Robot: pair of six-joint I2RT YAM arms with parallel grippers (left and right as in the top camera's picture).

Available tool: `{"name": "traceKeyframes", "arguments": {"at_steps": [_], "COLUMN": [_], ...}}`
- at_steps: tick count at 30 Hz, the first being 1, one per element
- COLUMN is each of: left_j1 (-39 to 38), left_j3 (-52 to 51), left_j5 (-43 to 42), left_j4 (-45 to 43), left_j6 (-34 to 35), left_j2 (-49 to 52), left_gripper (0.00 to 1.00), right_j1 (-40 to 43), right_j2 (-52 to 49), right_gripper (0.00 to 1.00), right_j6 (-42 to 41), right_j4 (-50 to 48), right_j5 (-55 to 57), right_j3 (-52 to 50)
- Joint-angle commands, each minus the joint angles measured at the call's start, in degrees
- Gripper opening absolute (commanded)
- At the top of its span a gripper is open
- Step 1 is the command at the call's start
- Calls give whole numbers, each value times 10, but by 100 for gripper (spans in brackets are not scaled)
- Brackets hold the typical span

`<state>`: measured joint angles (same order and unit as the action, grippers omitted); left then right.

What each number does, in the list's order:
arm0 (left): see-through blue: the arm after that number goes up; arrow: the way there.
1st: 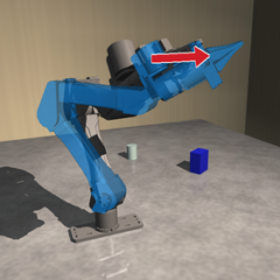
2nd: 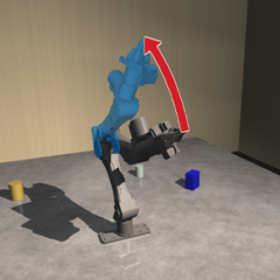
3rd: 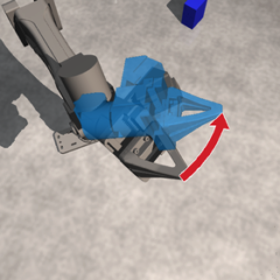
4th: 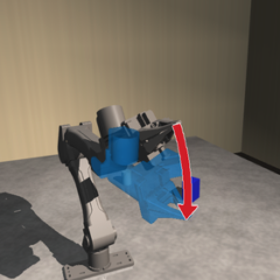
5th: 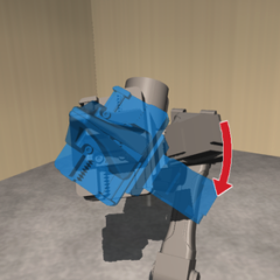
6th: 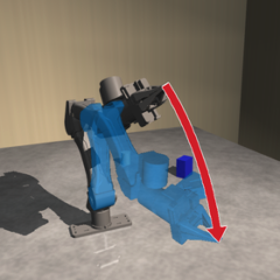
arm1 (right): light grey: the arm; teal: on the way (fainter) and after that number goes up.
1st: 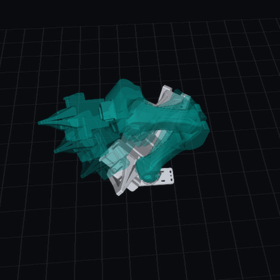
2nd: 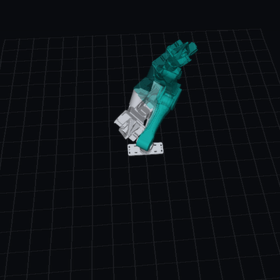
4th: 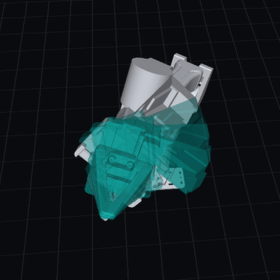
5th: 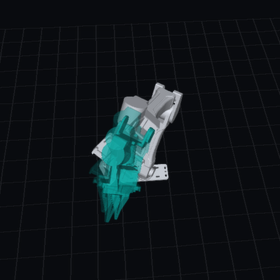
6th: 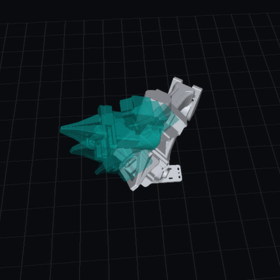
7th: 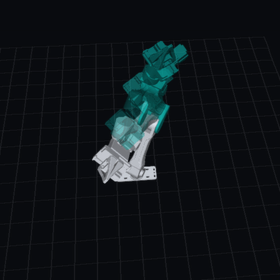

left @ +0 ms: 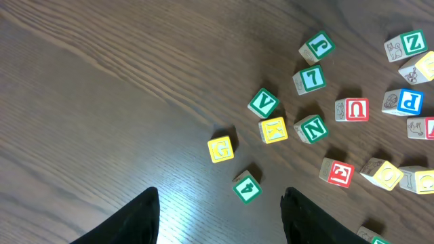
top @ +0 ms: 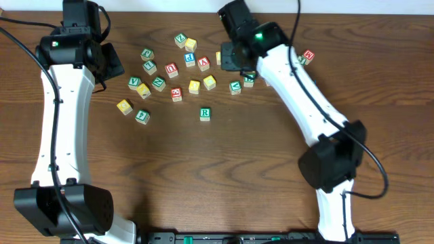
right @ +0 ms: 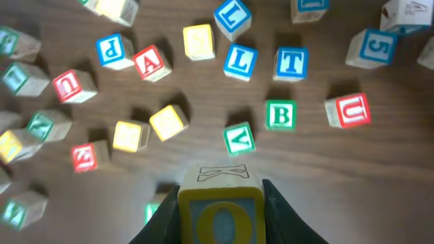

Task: Spell out ROBOT
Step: 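Lift the yellow O block and carry it beside the R block, then lower the O block right of the R block and open the right gripper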

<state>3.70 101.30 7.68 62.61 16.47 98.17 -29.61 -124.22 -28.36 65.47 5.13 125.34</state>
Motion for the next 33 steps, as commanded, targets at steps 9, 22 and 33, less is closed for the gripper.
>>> {"name": "traceKeyframes", "arguments": {"at_steps": [9, 22, 33], "left_j1": [1, 1, 1], "left_j3": [4, 4, 4], "left_j5": [7, 7, 7], "left_j4": [1, 1, 1], "left_j6": [-3, -3, -1], "left_j2": [6, 6, 6], "left_gripper": [57, 57, 57], "right_j1": [-44, -84, -89], "right_j2": [-16, -16, -16], "right_gripper": [15, 13, 16], "right_j6": [7, -43, -68], "right_j4": [27, -110, -191], "right_j5": [-38, -37, -16], "right_j3": [-86, -244, -296]}}
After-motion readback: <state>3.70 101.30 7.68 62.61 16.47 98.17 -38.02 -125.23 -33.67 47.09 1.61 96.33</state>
